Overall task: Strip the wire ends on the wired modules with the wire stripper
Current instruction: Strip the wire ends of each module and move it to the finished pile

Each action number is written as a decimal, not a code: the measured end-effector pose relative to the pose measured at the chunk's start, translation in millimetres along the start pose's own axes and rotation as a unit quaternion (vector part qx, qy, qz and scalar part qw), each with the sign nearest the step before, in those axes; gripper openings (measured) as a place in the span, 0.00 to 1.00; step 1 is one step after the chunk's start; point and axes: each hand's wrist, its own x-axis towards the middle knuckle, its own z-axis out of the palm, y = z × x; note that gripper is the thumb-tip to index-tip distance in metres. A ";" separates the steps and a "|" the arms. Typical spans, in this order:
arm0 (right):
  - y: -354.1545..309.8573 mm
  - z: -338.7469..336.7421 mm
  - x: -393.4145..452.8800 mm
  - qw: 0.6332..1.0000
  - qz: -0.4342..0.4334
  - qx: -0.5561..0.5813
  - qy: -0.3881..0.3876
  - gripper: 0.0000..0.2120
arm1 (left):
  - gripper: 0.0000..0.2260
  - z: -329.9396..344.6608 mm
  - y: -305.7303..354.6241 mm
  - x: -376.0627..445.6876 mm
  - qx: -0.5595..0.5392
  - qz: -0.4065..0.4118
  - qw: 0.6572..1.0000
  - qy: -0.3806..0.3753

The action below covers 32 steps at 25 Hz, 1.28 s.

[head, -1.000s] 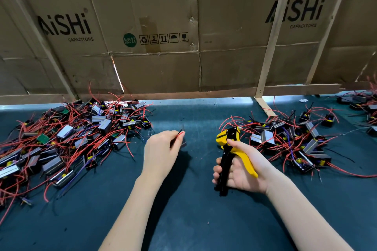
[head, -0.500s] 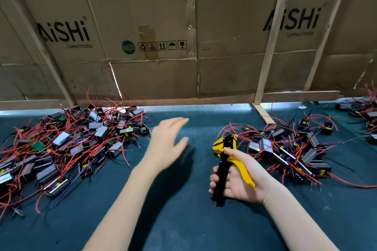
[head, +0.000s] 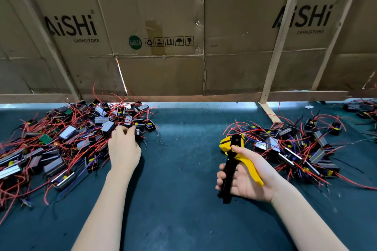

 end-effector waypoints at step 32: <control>1.5 -0.2 -1.3 1.000 -0.008 -0.005 0.001 0.24 | 0.10 9.5 39.1 -22.1 -0.061 0.113 0.990 0.066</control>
